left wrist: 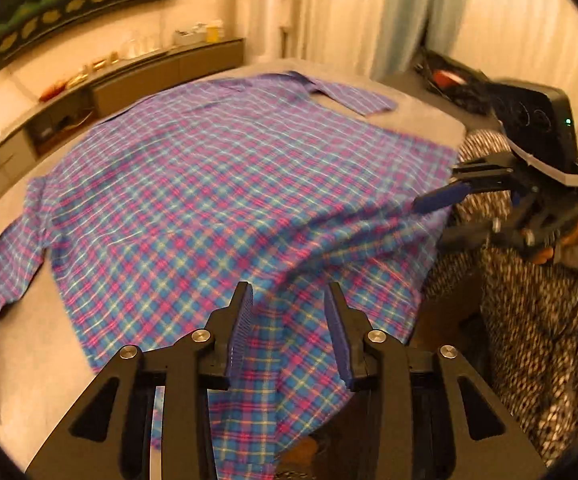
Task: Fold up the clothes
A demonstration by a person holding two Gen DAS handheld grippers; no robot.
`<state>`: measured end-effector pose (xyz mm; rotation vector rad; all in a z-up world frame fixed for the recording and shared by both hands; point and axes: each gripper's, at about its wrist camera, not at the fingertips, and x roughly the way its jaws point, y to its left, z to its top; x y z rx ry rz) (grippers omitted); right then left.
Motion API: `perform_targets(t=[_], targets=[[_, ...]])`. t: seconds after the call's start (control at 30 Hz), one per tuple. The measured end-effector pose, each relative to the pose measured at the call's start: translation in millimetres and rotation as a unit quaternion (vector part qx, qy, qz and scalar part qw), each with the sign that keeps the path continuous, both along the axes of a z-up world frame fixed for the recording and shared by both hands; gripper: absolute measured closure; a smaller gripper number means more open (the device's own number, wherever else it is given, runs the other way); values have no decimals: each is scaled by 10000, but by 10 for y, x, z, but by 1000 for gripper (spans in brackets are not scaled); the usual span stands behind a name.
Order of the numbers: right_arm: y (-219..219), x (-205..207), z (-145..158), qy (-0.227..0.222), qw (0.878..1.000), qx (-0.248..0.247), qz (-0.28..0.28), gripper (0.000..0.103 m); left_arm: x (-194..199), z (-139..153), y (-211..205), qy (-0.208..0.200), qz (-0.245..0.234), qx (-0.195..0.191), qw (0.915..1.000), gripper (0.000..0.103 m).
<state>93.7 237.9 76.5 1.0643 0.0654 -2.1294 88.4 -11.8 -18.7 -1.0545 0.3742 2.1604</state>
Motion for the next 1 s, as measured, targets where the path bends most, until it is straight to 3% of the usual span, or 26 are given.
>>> perform_targets(t=[0.1, 0.2, 0.3, 0.37, 0.4, 0.43, 0.47, 0.5, 0.57, 0.67, 0.77, 0.87, 0.93, 0.97, 1.0], targets=[[-195, 33, -272, -20, 9984, 560, 124, 51, 7, -173, 127, -22, -139, -440, 9989, 57], [-213, -57, -553, -273, 9929, 1147, -127, 51, -44, -421, 153, -36, -8, -1157, 9933, 57], [-103, -105, -548, -43, 9892, 1394, -443, 51, -85, -613, 133, -101, 76, -1599, 9871, 57], [-138, -109, -537, 216, 9845, 1686, -434, 51, -94, -669, 107, -163, 14, -1592, 9871, 57], [-180, -111, -553, 334, 9812, 1866, -375, 53, -98, -693, 95, -193, -26, -1573, 9874, 62], [-213, -123, -593, 392, 9787, 1993, -311, 68, -117, -702, 73, -285, -38, -1502, 9882, 69], [-252, -150, -652, 403, 9757, 2142, -242, 82, -146, -700, 59, -390, -16, -1431, 9889, 90], [-256, -171, -692, 404, 9735, 2239, -238, 95, -168, -698, 40, -431, 32, -1438, 9887, 96], [-213, -176, -641, 486, 9742, 2184, -303, 99, -160, -643, -32, -364, 112, -1441, 9888, 98], [-52, -96, -387, 479, 9831, 1743, -276, 101, -56, -359, -174, -105, 165, -1058, 9942, 98], [195, -8, -168, 216, 9931, 1141, -149, 101, 237, 33, -348, 240, 5, -379, 9990, 98], [450, 74, -53, -123, 9981, 602, 19, 101, 438, 303, -425, 510, -169, 174, 9984, 98], [507, 82, -20, -156, 9990, 404, 64, 91, 487, 235, -261, 519, -397, -75, 9978, 90], [461, 55, -32, -132, 9990, 421, 67, 82, 507, 175, -156, 503, -524, -267, 9970, 74], [404, 22, -49, -102, 9989, 456, 66, 59, 508, 67, -56, 518, -559, -578, 9954, 53]])
